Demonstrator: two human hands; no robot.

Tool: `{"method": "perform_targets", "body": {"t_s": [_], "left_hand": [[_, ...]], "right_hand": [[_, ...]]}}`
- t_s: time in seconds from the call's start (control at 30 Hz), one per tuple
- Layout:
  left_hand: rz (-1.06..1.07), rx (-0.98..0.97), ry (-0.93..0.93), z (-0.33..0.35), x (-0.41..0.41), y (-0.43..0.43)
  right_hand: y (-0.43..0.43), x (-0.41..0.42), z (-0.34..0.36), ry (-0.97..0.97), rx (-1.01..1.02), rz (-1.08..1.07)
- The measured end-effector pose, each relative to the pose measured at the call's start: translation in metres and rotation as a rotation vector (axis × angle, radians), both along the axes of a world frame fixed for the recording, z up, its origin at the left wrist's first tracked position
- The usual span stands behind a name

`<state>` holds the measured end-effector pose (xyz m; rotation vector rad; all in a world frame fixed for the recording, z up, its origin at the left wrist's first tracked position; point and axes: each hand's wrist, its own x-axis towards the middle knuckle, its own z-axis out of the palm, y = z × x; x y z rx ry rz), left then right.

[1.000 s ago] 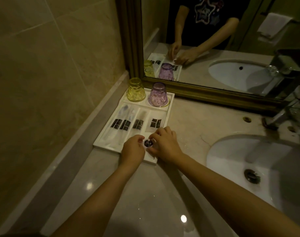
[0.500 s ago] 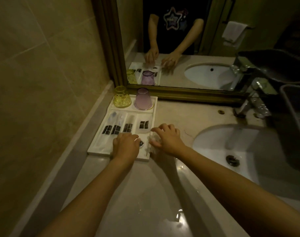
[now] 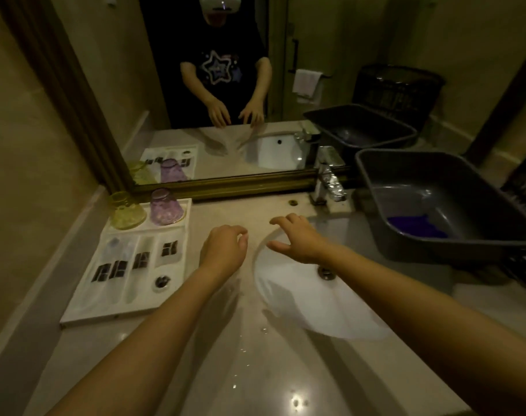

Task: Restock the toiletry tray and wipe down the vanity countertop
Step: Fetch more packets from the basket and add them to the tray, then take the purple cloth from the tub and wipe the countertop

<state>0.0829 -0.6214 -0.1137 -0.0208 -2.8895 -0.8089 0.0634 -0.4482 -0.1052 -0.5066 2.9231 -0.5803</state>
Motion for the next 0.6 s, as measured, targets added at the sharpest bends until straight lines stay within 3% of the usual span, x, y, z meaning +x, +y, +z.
{"method": "perform_targets", "body": {"t_s": [0.4,0.6], "left_hand": [[-0.097,0.307,0.063,0.037,-0.026,0.216],[-0.126,0.359,0.003,0.04,-0.039,0.301]], "right_hand": [[0.218,-0.005,0.046,0.156,-0.161,-0.113],[0.311,-0.031,0.033,0.013,-0.153,-0.285]]}}
